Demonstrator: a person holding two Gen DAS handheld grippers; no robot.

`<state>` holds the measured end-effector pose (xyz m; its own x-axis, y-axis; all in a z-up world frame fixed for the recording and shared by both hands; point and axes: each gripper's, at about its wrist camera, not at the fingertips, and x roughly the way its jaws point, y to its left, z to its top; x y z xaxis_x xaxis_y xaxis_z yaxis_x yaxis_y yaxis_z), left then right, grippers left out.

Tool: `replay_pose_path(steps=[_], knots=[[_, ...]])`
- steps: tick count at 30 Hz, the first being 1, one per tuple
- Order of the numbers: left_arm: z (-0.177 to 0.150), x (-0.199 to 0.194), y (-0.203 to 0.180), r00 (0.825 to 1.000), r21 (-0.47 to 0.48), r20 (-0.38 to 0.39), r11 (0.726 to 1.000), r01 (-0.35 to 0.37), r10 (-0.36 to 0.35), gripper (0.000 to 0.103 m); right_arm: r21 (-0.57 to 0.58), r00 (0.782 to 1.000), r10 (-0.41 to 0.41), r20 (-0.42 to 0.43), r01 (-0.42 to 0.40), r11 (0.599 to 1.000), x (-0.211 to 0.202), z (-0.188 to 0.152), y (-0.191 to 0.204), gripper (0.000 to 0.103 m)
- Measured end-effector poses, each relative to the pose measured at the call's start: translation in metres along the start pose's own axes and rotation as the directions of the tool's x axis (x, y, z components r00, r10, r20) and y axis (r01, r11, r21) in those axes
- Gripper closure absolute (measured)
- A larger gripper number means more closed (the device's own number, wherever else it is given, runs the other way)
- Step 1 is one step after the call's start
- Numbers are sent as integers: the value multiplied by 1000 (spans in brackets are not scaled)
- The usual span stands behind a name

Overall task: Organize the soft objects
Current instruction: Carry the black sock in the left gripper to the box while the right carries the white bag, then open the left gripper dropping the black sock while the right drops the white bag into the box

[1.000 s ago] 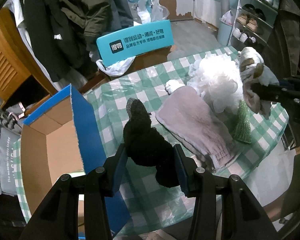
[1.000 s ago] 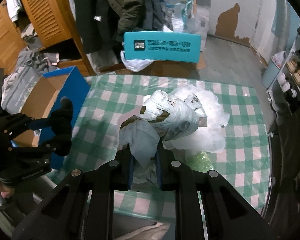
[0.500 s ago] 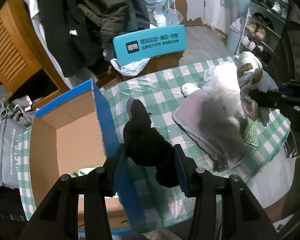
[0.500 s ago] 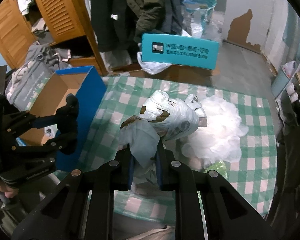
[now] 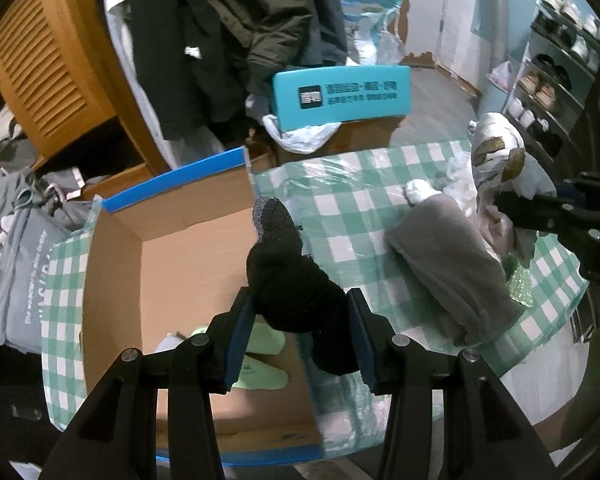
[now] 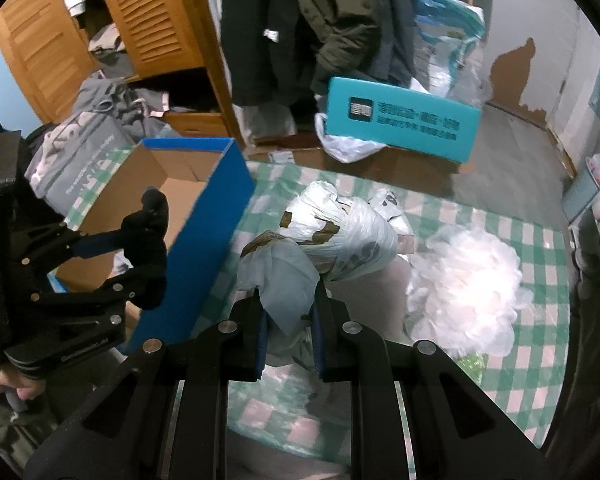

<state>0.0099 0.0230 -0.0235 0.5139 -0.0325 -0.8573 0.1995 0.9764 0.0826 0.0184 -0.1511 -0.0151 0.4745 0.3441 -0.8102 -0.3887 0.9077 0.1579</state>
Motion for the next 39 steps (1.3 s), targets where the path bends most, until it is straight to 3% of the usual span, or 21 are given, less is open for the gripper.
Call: replay_pose_path(steps=[17, 39], knots=[[-5, -2, 56, 998, -100, 6, 993, -67, 68, 56, -75, 998, 63, -2, -63, 995, 22, 30, 52, 87], [-28, 29, 123, 990, -227, -95, 966, -125, 106, 56, -162, 989, 120, -90, -133, 978, 79, 59, 126, 87]])
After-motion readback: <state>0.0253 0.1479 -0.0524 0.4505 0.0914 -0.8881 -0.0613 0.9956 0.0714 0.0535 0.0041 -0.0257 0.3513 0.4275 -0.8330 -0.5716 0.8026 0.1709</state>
